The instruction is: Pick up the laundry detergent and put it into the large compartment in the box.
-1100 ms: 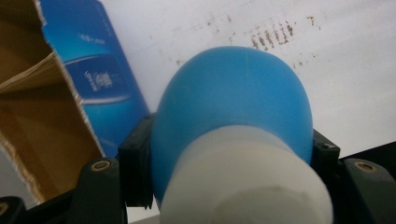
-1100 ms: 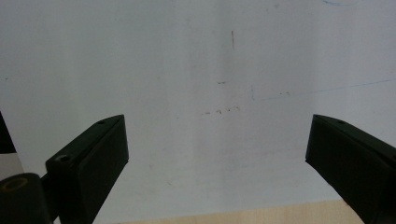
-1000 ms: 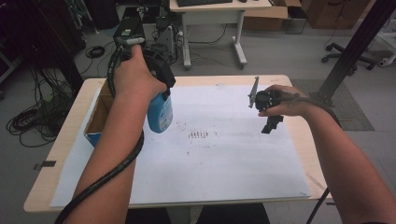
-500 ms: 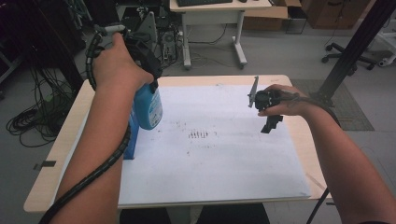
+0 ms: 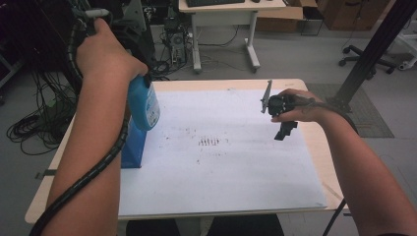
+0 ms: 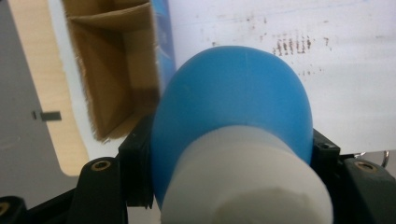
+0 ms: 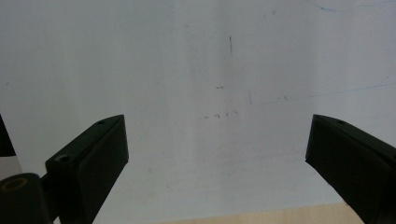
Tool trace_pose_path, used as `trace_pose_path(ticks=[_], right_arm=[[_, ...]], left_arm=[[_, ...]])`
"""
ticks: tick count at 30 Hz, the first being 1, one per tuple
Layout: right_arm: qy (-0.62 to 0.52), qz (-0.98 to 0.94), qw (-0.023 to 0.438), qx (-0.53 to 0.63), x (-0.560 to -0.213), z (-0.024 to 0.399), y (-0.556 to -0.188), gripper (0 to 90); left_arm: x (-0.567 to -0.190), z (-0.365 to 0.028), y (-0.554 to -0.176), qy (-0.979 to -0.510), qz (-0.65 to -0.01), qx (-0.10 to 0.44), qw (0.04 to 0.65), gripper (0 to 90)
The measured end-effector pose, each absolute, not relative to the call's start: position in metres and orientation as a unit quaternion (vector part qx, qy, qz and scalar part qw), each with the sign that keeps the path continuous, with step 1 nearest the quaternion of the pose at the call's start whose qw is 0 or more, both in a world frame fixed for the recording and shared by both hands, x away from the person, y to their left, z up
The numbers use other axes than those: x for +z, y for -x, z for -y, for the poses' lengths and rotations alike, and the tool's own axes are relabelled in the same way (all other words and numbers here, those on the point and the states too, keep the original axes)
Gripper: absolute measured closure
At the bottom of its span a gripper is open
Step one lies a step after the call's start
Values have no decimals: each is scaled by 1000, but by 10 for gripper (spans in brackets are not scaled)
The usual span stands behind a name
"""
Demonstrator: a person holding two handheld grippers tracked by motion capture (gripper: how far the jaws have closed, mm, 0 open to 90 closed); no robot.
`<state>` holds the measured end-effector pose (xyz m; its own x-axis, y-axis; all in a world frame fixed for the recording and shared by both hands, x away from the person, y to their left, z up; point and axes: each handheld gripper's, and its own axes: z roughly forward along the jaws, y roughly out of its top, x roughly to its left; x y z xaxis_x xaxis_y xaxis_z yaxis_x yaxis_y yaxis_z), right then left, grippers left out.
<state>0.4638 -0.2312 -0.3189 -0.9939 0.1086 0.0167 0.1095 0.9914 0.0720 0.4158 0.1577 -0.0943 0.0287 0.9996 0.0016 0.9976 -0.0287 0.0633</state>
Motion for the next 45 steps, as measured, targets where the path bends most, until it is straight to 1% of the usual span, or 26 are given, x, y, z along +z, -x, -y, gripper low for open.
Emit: trace_pose_path(ticks=[5,10,19,23,35,45], right_arm=[[52,998,6,-36,-319,228,-464,57],[51,998,6,-35,-319,227,-463,57],[51,998,7,-33,-319,224,-463,57],[49,998,7,-34,-320,223,-464,57],[48,998,6,-33,-318,221,-463,57],[50,998,4,-40,-313,223,-462,58]], left_arm=[[-84,-173,-415,-697,-717,17,33,371],[-67,-185,-413,-679,-733,27,37,371],[-40,-204,-410,-660,-749,51,38,371],[-37,-209,-410,-656,-752,56,39,371],[-46,-226,-414,-650,-756,64,40,371],[-62,-237,-415,-650,-756,72,45,372]])
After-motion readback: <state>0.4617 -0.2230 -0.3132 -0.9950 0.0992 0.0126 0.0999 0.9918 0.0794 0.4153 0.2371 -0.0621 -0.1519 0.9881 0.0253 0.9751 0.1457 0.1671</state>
